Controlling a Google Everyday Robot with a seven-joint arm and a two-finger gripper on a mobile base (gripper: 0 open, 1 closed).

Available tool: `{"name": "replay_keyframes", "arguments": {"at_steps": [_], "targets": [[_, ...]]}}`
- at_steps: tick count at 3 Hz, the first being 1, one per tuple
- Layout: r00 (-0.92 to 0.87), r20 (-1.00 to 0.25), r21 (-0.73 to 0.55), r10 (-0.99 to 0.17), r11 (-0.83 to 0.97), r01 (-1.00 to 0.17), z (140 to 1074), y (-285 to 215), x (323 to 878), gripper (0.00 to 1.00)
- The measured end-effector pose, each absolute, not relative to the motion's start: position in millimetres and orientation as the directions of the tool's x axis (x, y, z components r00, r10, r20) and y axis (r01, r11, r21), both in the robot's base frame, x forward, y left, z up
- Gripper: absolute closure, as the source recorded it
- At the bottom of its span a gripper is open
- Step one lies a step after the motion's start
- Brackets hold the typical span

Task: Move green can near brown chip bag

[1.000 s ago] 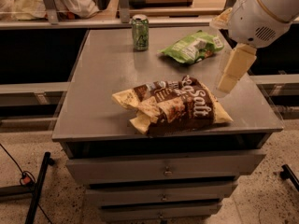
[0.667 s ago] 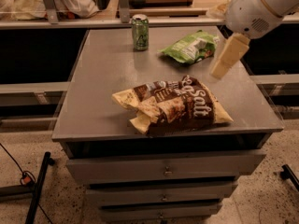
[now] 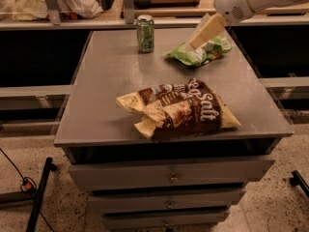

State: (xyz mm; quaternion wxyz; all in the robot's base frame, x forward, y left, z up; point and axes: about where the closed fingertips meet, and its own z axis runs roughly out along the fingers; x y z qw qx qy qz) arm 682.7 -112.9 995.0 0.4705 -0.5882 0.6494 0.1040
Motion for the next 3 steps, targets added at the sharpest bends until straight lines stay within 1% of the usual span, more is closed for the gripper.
{"name": "replay_keyframes", "arguments": {"at_steps": [1,2,3], "targets": [[0.166,-0.779,-0.437,-0.604,0.333,-0.836,994.2,-96.9,727.9,0.0],[0.167,-0.789,-0.446,-0.591,0.364,-0.818,990.7,-84.7,756.3,0.0],[0.14,-0.785,-0.437,-0.604,0.38,-0.815,982.3,-74.0,776.9,0.0]]}}
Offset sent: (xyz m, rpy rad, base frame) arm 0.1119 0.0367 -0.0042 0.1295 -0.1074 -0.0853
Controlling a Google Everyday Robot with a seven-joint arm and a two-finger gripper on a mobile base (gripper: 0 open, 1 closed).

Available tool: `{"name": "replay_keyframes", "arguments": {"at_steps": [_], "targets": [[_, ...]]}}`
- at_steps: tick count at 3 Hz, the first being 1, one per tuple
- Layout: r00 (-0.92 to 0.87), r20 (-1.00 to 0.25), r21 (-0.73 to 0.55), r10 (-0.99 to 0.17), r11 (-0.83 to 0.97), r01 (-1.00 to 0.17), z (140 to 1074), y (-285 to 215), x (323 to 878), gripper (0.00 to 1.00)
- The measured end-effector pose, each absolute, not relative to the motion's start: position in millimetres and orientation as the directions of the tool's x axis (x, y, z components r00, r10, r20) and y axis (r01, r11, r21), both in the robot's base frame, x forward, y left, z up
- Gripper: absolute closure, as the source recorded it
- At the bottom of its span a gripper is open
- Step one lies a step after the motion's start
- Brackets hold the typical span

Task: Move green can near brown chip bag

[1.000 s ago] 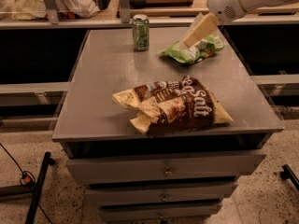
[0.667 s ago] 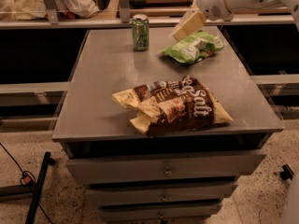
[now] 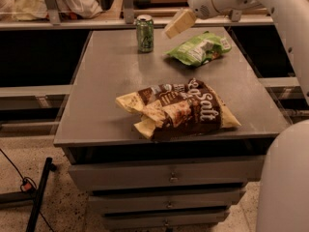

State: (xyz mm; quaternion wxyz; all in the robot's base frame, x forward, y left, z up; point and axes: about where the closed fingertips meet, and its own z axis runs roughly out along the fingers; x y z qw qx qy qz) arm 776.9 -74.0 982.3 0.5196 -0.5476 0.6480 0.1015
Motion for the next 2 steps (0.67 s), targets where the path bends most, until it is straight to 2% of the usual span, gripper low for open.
{"name": "replay_keyframes", "arguments": {"at_steps": [2], "targets": [[0.046,-0.789,-0.368,-0.613,0.412,-0.834,959.1,-65.1,798.9,0.0]]}}
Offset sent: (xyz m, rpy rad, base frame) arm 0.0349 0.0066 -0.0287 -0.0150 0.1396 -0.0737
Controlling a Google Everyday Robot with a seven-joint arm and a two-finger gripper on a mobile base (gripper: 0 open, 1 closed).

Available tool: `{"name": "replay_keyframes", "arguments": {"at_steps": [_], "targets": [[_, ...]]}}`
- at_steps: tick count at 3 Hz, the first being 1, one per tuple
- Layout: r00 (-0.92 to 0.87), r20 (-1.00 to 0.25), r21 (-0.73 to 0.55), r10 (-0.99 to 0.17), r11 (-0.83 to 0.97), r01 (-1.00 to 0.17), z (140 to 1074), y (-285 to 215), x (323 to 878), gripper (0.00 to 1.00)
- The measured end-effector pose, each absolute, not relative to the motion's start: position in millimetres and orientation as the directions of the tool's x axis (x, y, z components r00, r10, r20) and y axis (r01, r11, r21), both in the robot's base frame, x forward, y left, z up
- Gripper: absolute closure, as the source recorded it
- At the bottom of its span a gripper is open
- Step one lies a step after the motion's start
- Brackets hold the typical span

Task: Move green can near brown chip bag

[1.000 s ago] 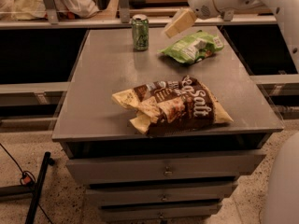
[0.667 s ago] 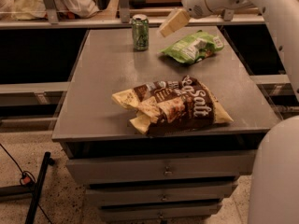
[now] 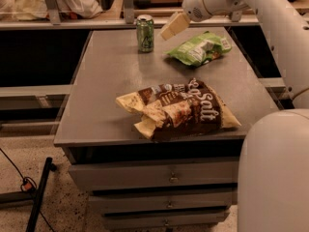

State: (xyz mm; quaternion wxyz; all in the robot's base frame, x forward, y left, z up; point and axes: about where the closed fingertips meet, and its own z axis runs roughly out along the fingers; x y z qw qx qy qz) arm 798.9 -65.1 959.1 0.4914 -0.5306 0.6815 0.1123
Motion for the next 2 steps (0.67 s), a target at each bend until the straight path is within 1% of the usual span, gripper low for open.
{"name": "replay_keyframes", "arguments": {"at_steps": [1,2], "targets": [[-0.018,-0.806,-0.301,-0.592,0.434,-0.849,943.8,-59.9,806.1,0.0],[-0.048,-0.814,-0.267,-0.579,0.447,-0.854,931.2,-46.9,812.2,0.0]]}}
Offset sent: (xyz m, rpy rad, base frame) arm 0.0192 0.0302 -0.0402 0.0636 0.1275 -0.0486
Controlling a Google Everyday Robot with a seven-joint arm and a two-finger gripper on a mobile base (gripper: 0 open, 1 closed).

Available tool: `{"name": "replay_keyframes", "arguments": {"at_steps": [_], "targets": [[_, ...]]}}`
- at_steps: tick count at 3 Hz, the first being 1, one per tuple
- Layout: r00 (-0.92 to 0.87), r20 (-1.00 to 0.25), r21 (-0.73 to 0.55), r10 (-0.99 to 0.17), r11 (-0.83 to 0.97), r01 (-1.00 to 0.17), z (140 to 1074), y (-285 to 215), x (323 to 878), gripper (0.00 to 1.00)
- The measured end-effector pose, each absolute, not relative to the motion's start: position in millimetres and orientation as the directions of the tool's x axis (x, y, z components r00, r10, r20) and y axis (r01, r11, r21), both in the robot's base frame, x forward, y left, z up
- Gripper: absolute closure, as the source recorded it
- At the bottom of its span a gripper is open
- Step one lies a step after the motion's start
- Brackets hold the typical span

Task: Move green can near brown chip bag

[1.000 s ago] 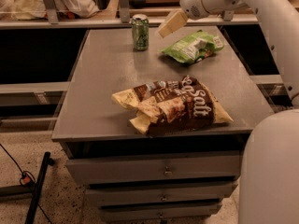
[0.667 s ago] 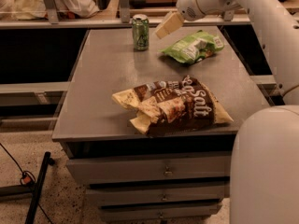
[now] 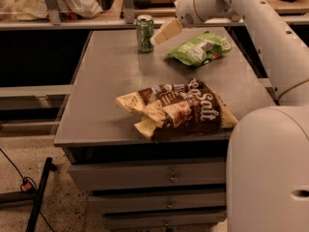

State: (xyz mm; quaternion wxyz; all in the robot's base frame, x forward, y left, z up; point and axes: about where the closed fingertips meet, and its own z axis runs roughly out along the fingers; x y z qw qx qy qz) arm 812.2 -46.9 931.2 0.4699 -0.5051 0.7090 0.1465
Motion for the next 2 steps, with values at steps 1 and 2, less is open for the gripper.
{"name": "replay_keyframes", "arguments": {"at_steps": [1,2], "targets": [[-0.061,-0.818,-0.252,-0.572,0.452,-0.856,916.8,-33.3,818.3,0.0],[-0.06,-0.825,-0.243,-0.562,0.448,-0.861,907.2,-20.1,821.4,0.0]]}}
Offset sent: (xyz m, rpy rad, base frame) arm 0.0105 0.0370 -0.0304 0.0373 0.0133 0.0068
